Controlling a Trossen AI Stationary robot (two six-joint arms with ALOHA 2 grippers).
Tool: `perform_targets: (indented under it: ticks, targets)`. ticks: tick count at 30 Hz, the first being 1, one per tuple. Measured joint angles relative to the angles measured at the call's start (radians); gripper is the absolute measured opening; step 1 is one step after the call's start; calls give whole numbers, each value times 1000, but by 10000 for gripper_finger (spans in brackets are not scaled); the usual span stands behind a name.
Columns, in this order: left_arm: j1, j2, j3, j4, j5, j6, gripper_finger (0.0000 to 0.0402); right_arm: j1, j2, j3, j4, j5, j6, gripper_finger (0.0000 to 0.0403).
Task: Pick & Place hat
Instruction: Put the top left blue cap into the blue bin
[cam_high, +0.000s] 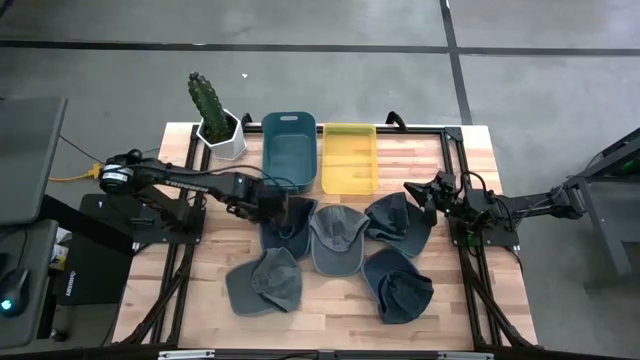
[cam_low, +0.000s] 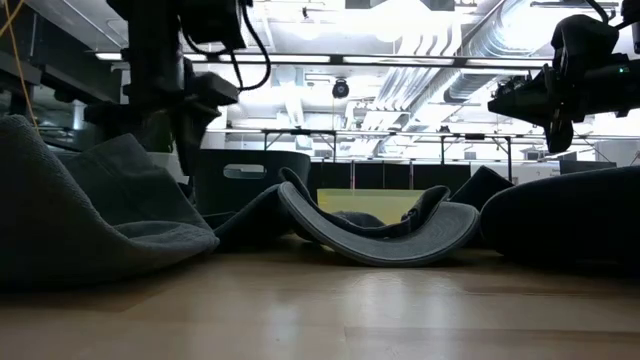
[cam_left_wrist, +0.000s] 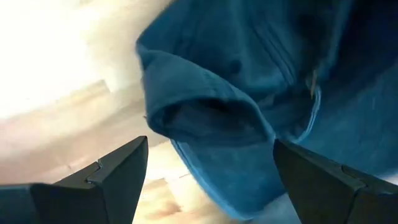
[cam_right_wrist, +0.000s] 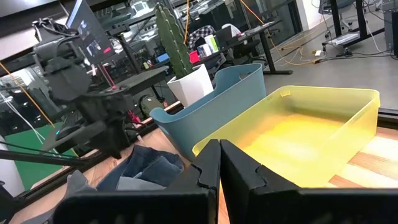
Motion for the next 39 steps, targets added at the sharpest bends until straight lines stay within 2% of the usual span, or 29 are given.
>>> perform_targets:
  ticks: [4, 9, 13, 16, 20, 28, 36, 39]
  targets:
    - [-46, 0, 0, -1, -103, 187, 321, 0, 0, 0, 0, 0, 0, 5]
    - [-72, 0, 0, -7, -185, 280, 321, 0, 0, 0, 0, 0, 0, 5]
    - [-96, 0, 0, -8, -189, 405, 321, 0, 0, 0, 0, 0, 0, 5]
    - [-115, 0, 0, -22, -189, 426, 321, 0, 0, 0, 0, 0, 0, 5]
    - [-157, 0, -6, -72, -223, 394, 321, 0, 0, 0, 0, 0, 0, 5]
    - [-280, -1, -72, -90, -261, 217, 321, 0, 0, 0, 0, 0, 0, 5]
    - [-428, -3, -139, -70, -262, -62, 321, 0, 0, 0, 0, 0, 0, 5]
    - [-496, -43, -186, -15, -269, -172, 321, 0, 0, 0, 0, 0, 0, 5]
